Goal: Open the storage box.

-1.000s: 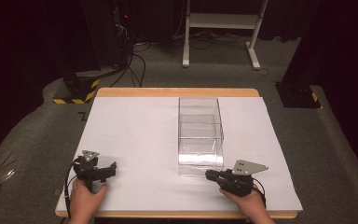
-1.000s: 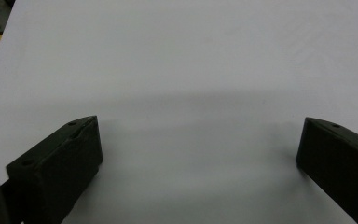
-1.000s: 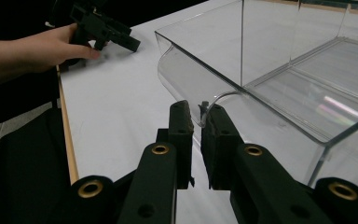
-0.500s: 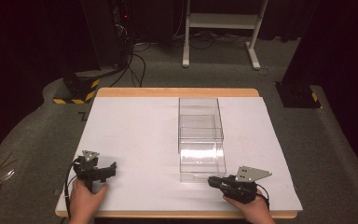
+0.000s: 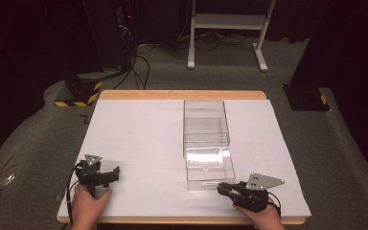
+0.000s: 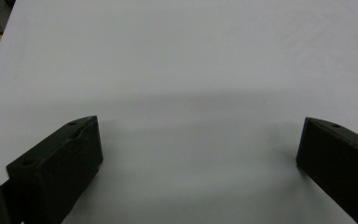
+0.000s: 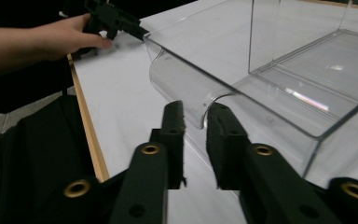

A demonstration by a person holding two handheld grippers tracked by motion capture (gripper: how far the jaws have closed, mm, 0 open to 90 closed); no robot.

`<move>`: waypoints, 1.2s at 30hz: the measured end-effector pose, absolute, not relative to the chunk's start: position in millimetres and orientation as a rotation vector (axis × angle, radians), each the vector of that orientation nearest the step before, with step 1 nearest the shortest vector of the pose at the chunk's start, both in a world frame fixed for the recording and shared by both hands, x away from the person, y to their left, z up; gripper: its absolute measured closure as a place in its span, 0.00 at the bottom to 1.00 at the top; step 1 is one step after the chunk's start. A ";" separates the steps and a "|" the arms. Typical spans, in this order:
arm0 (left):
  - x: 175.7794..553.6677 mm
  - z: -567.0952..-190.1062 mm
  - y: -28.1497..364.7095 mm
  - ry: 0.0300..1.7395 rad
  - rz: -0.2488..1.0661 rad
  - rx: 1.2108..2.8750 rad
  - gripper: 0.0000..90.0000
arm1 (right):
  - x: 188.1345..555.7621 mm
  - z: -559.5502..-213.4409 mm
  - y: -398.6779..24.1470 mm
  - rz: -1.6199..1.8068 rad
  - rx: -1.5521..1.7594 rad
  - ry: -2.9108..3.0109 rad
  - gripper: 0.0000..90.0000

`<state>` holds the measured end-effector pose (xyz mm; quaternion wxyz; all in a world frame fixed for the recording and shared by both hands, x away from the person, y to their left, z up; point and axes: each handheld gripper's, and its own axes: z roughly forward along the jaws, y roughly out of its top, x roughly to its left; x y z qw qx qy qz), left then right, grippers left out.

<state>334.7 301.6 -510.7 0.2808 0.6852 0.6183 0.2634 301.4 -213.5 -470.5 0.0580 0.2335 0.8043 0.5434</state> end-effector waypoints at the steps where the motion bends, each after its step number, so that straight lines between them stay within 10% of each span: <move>1: 334.7 -510.6 301.6 1.657 0.706 1.837 0.00 | 301.7 -469.6 -214.6 1.652 0.715 2.434 0.81; 36: 334.7 -510.6 301.6 1.657 0.705 1.837 0.00 | 328.1 -466.2 -278.6 1.364 1.120 1.986 0.68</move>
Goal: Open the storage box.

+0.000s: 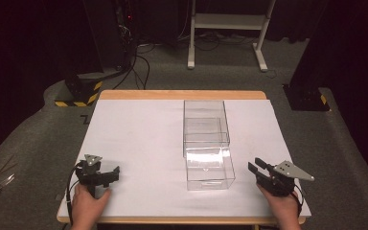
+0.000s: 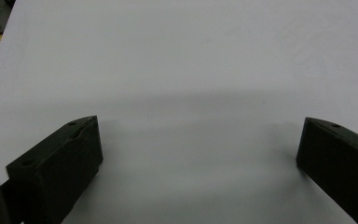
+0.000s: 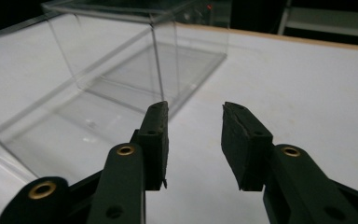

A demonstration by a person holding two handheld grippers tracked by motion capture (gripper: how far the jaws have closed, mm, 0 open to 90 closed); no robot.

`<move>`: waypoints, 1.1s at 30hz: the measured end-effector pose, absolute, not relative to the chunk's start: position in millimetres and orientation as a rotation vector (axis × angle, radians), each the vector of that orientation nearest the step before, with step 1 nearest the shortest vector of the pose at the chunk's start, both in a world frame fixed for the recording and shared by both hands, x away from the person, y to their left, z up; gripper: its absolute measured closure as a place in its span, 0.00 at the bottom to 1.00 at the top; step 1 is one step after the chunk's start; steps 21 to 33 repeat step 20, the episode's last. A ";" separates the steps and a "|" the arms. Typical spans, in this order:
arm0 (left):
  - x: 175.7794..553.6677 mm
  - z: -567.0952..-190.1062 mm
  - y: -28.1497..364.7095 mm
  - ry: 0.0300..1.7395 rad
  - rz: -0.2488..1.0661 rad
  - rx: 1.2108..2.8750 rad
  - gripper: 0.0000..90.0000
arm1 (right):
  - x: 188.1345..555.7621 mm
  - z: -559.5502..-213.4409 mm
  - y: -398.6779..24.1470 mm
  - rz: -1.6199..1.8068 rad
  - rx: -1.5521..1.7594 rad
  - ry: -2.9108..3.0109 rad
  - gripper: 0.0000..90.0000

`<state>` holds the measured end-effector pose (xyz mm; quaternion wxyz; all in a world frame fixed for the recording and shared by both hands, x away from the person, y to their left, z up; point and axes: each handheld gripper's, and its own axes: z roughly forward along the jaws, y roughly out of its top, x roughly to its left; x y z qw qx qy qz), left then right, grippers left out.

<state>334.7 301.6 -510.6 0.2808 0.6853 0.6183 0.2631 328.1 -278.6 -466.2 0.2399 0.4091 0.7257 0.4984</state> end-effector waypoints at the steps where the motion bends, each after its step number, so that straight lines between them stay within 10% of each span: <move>1: 334.8 -510.6 301.6 1.657 0.705 1.837 0.00 | 329.1 -468.1 -279.1 1.335 1.136 1.988 0.66; 33: 334.7 -510.7 301.6 1.657 0.705 1.836 0.00 | 344.5 -500.9 -278.0 0.897 1.307 2.096 0.56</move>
